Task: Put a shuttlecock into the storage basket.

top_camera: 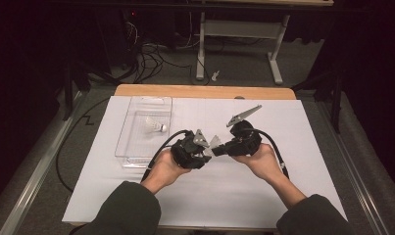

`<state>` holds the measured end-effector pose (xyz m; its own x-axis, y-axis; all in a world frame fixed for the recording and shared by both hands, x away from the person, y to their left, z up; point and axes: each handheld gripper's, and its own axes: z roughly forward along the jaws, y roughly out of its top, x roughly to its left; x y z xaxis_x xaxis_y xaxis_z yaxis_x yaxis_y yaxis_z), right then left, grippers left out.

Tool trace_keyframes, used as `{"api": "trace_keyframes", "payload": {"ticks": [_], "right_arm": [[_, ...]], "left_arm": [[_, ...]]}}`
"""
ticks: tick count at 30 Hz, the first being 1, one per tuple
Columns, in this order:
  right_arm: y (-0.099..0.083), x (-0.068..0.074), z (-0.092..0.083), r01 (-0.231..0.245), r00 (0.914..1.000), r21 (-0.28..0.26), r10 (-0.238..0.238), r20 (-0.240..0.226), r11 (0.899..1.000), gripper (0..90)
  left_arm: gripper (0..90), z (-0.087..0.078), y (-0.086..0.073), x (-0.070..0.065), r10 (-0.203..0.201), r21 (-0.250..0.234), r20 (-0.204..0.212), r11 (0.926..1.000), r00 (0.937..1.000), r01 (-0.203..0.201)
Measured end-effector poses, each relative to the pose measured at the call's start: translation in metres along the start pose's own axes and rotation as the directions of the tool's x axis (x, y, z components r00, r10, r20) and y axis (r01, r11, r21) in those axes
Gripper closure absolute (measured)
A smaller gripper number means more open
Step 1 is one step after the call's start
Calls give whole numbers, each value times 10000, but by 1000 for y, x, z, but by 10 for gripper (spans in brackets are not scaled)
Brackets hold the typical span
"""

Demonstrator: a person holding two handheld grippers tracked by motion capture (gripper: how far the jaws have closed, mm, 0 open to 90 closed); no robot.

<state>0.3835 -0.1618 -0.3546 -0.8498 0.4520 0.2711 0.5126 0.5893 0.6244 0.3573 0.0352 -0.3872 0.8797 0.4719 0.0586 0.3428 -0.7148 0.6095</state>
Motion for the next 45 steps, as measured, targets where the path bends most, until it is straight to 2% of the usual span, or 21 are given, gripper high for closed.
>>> {"api": "trace_keyframes", "payload": {"ticks": [5,6,10,11,14,15,17,22,23,28,29,30,31,33,43,45], "right_arm": [[0,1,0,46,9999,-77,-45,103,10000,869],[0,1,0,54,9997,-55,-52,242,10000,830],[-1,0,-1,20,9993,-71,-17,370,10000,778],[-1,1,-3,37,9982,-102,-31,591,9999,720],[-2,3,-6,145,9964,-235,-125,844,9996,652],[-2,3,-6,145,9964,-235,-125,844,9996,652],[-3,7,-9,423,9918,-455,-364,1225,9981,584],[-6,11,-16,679,9853,-894,-527,1624,9937,527],[-9,12,-19,815,9812,-1081,-608,1832,9908,502],[-18,11,-22,924,9749,-1341,-622,2137,9867,467],[-21,11,-23,976,9729,-1379,-653,2219,9856,461],[-26,10,-24,1046,9667,-1418,-671,2468,9844,451],[-26,10,-24,1046,9667,-1418,-671,2468,9844,451],[-33,8,-27,1086,9615,-1601,-627,2676,9811,443],[-52,7,-37,1095,9530,-2124,-418,3000,9710,416],[-60,8,-41,1153,9501,-2378,-372,3096,9645,411]], "left_arm": [[649,0,0,1,-56,57,12,10000,10000,56],[649,-1,0,1,-65,73,-1,10000,10000,65],[650,-2,-1,4,-204,56,-49,9998,9998,205],[650,-3,-2,4,-221,71,-61,9997,9997,222],[650,-4,-2,5,-297,173,-83,9994,9995,298],[650,-4,-2,6,-330,161,-85,9993,9994,331],[650,-6,-3,7,-430,139,-98,9990,9990,432],[650,-10,-4,8,-621,17,-115,9981,9980,622],[650,-11,-5,9,-653,-5,-119,9979,9978,653],[650,-17,-7,11,-857,-139,-85,9962,9963,855],[650,-18,-7,11,-906,-174,-69,9957,9959,905],[650,-20,-8,12,-1007,-252,-62,9946,9949,1005],[650,-20,-8,12,-1007,-252,-62,9946,9949,1005],[650,-23,-9,13,-1070,-260,-39,9939,9943,1069],[650,-30,-12,16,-1239,-399,3,9915,9923,1238],[650,-32,-13,17,-1299,-438,2,9906,9915,1298]]}}
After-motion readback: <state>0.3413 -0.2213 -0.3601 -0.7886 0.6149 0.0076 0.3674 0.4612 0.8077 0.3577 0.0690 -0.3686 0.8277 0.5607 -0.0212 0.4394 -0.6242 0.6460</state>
